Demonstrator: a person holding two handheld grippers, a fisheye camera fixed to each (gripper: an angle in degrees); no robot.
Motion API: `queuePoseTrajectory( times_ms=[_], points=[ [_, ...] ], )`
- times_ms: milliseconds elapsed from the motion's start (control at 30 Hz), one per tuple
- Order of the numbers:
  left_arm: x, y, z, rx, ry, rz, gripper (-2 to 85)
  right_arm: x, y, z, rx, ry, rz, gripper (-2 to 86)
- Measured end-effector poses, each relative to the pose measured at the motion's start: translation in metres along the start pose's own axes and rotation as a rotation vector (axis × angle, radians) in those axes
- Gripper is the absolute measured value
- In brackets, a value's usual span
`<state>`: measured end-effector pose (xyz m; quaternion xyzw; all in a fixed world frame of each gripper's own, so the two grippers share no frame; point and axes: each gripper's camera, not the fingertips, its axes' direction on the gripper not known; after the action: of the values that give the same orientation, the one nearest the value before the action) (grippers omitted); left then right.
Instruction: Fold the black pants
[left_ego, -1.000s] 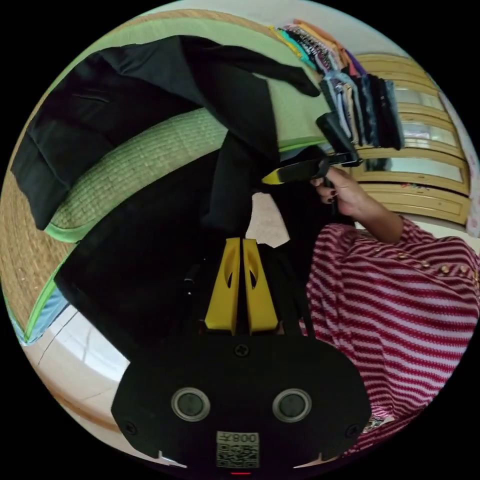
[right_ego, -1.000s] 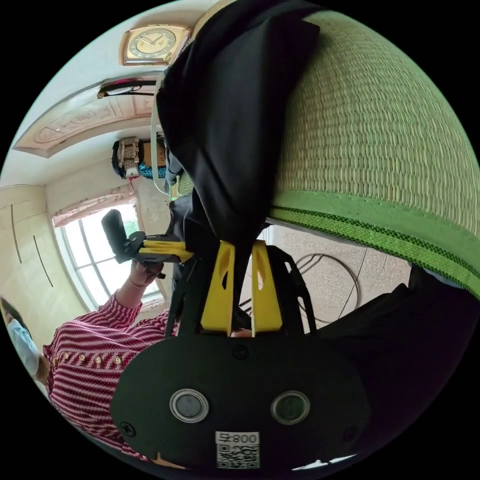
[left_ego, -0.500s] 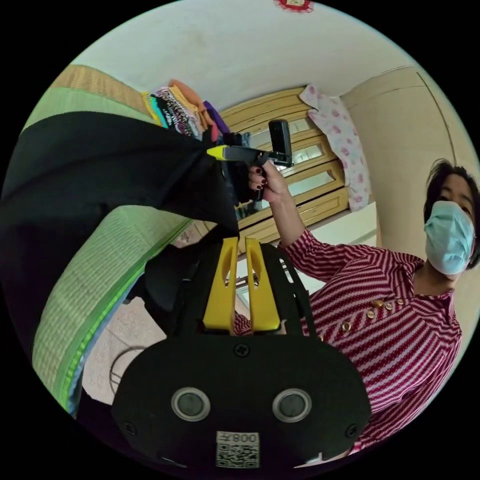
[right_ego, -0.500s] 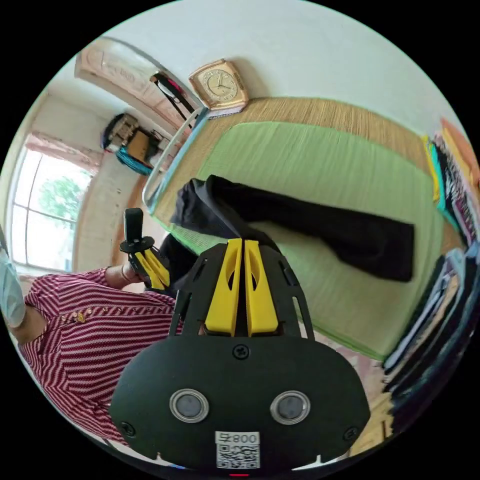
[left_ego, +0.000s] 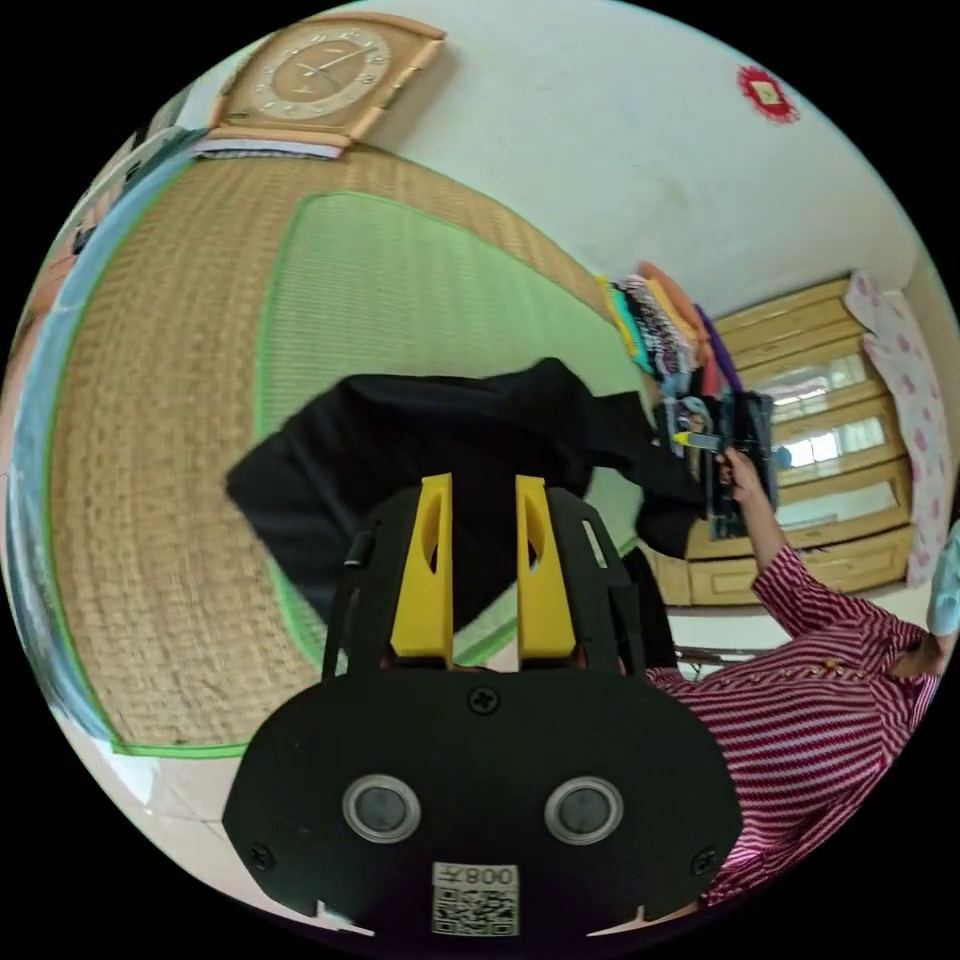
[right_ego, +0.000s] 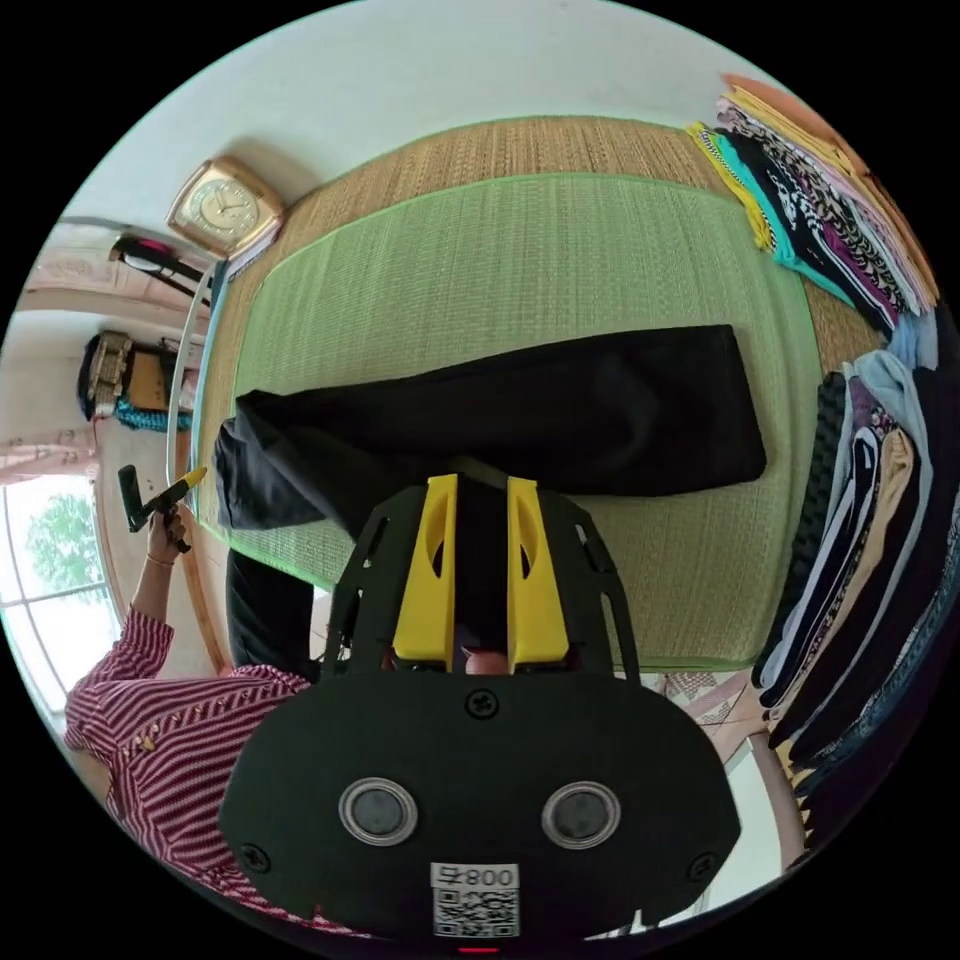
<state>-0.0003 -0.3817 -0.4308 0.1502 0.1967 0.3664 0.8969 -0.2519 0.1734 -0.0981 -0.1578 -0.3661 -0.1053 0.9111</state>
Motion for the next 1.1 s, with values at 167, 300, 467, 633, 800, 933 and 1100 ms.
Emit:
queuePoseTrajectory(
  times_ms=[167, 300, 467, 633, 800, 933, 1100],
  points=[
    [0.041, 0.012, 0.019, -0.089, 0.014, 0.090, 10.7, -0.056, 0.013, 0.015, 0.012, -0.060, -0.144, 10.7],
    [0.086, 0.038, 0.057, -0.235, -0.178, 0.236, 12.3, -0.103, 0.075, 0.018, 0.051, 0.078, -0.263, 15.2],
    [0.127, 0.041, 0.069, -0.297, -0.367, 0.361, 11.9, -0.102, 0.146, 0.038, -0.019, 0.323, -0.273, 18.5],
    [0.166, 0.050, 0.083, -0.361, -0.589, 0.499, 10.3, -0.060, 0.180, 0.083, -0.093, 0.470, -0.193, 14.5],
    [0.183, 0.050, 0.075, -0.363, -0.606, 0.519, 5.4, 0.012, 0.179, 0.092, -0.116, 0.247, -0.080, 4.1],
    [0.185, 0.048, 0.035, -0.281, -0.497, 0.461, 2.2, 0.050, 0.193, 0.052, -0.034, 0.063, -0.052, 2.4],
    [0.183, 0.037, -0.037, -0.083, -0.273, 0.397, 1.5, 0.110, 0.207, -0.024, 0.106, -0.462, -0.116, 1.3]
  ],
)
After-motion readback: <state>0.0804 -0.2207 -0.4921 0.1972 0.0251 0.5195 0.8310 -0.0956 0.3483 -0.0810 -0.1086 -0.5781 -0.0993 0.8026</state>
